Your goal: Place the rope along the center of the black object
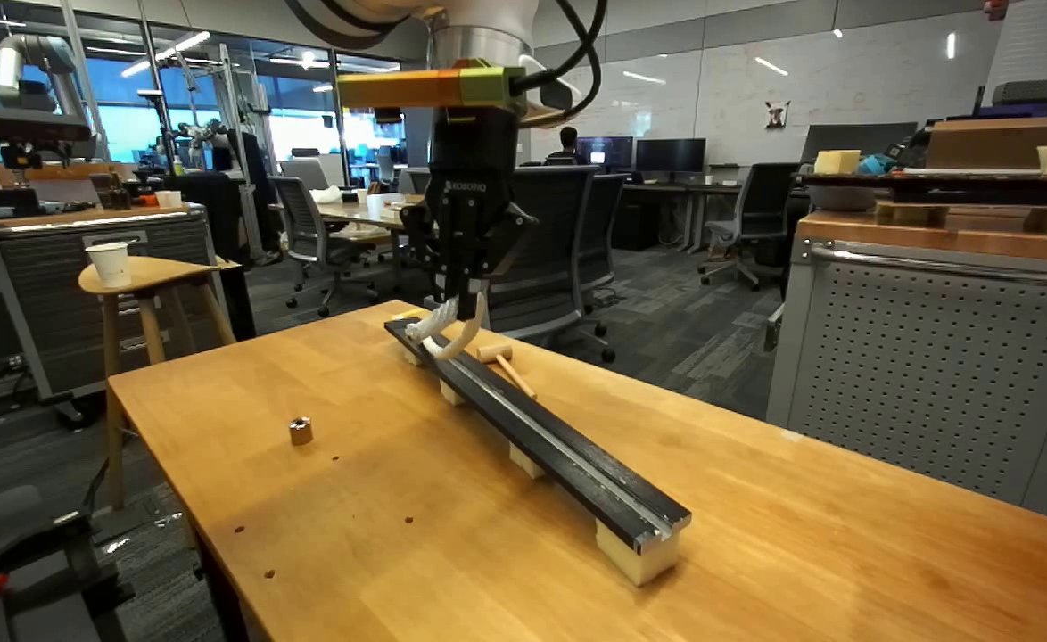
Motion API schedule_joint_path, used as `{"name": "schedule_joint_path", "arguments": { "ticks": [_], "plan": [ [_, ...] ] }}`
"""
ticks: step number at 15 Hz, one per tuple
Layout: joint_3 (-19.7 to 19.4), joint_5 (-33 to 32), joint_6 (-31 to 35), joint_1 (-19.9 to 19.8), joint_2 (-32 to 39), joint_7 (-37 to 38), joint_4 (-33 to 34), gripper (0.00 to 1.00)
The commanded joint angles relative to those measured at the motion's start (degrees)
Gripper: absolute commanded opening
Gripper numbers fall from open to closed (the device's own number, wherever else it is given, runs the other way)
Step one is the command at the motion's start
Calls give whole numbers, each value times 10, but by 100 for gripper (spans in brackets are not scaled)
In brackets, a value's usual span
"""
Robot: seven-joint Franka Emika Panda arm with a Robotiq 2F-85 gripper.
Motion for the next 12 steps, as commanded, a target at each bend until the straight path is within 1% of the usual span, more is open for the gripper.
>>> {"name": "schedule_joint_path", "arguments": {
  "ticks": [1, 6, 7, 10, 12],
  "plan": [
    [3, 0, -2, -3, 0, 0, 1, 11],
    [3, 0, -2, -3, 1, 0, 2, 11],
    [3, 0, -2, -3, 1, 0, 2, 3],
    [3, -7, 10, -8, 5, -74, -1, 3],
    [3, -10, 24, -12, 5, -144, -9, 3]
  ]
}}
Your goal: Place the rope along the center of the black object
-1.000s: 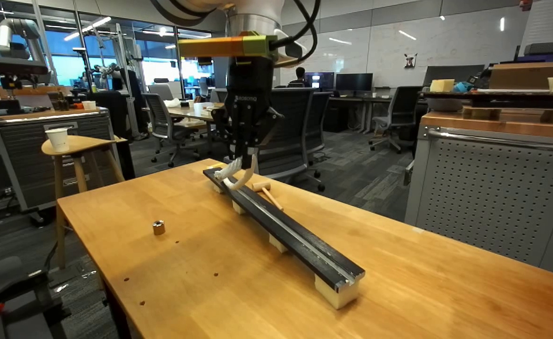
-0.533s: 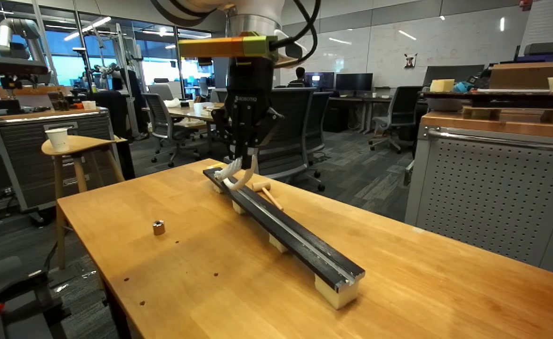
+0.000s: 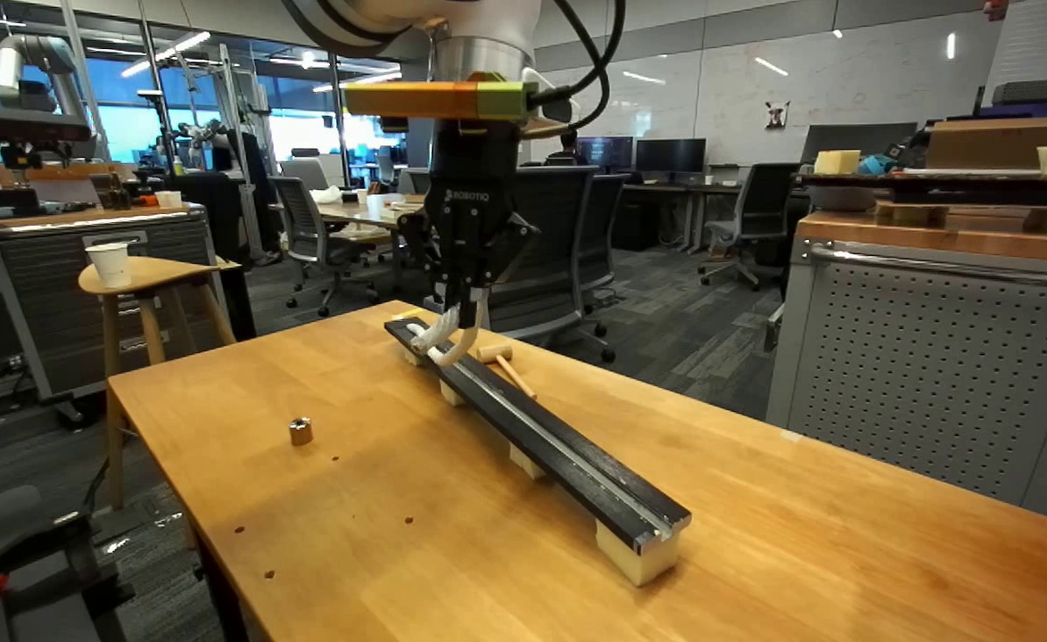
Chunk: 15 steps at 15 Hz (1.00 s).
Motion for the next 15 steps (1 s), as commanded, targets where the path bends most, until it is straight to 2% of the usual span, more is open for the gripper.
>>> {"name": "schedule_joint_path", "arguments": {
  "ticks": [1, 7, 10, 15],
  "plan": [
    [2, -6, 23, -14, -2, -120, -10, 3],
    [-7, -21, 65, -37, 36, -310, 1, 3],
    [-11, -38, 102, -48, 64, -337, 23, 3],
    [-16, -91, 243, -51, 107, -311, 26, 3]
  ]
}}
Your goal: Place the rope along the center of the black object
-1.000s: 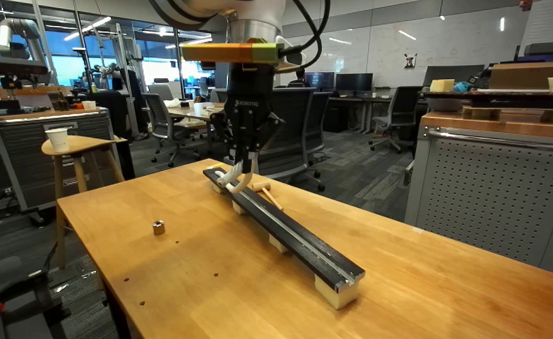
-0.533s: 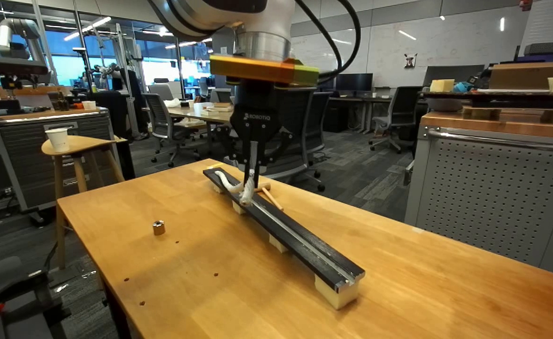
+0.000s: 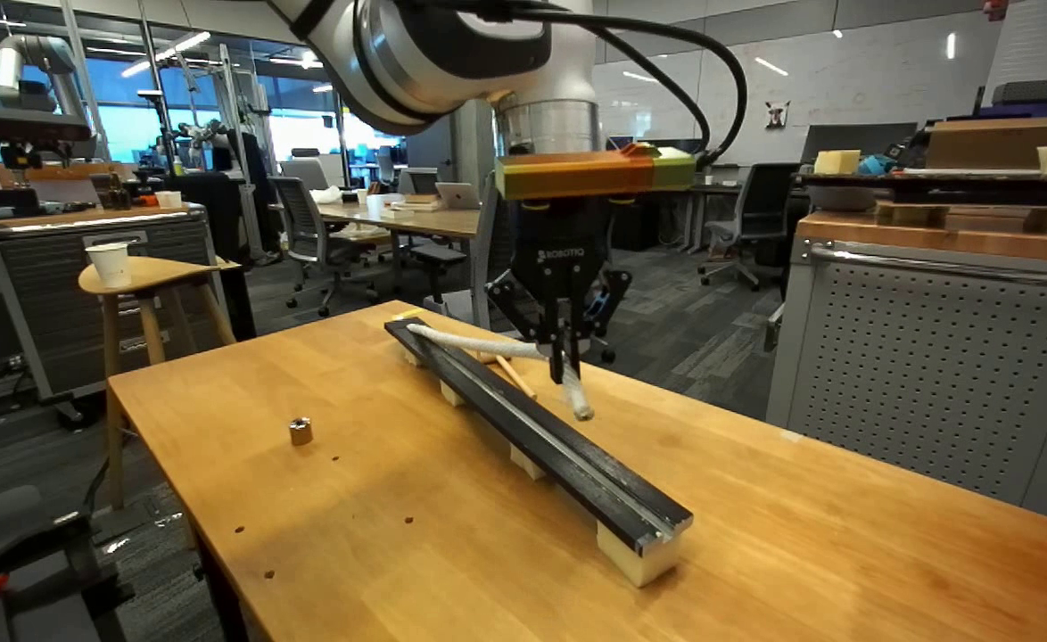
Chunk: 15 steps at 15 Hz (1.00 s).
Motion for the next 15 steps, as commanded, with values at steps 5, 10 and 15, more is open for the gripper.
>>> {"name": "schedule_joint_path", "arguments": {
  "ticks": [5, 10, 15],
  "plan": [
    [-20, -88, 171, -7, 54, 13, -6, 3],
    [-36, -135, 230, -9, 63, 16, -25, 3],
    [-41, -153, 251, -14, 49, 7, -56, 3]
  ]
}}
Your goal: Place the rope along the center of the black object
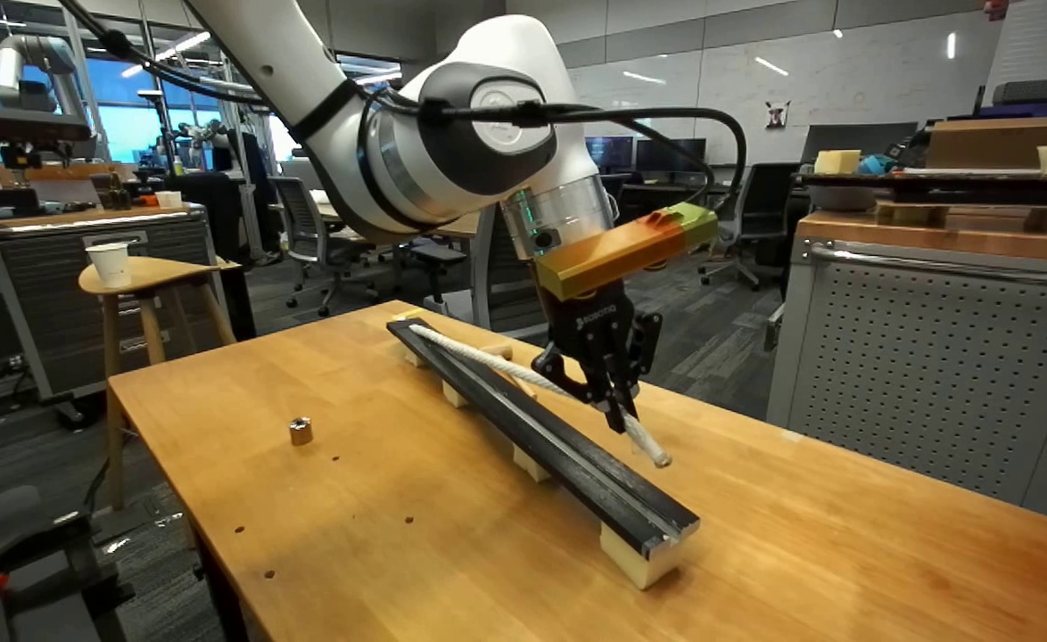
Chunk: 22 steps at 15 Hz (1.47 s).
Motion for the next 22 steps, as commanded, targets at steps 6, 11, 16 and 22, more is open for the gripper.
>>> {"name": "schedule_joint_path", "arguments": {
  "ticks": [6, 11, 16, 22],
  "plan": [
    [-39, -72, 54, -4, -3, 8, -22, 3],
    [-59, -114, 64, 1, 23, 35, -4, 3],
    [-66, -160, 54, 5, 48, 79, 11, 37],
    [-71, -215, 57, 2, 72, 139, 35, 81]
  ]
}}
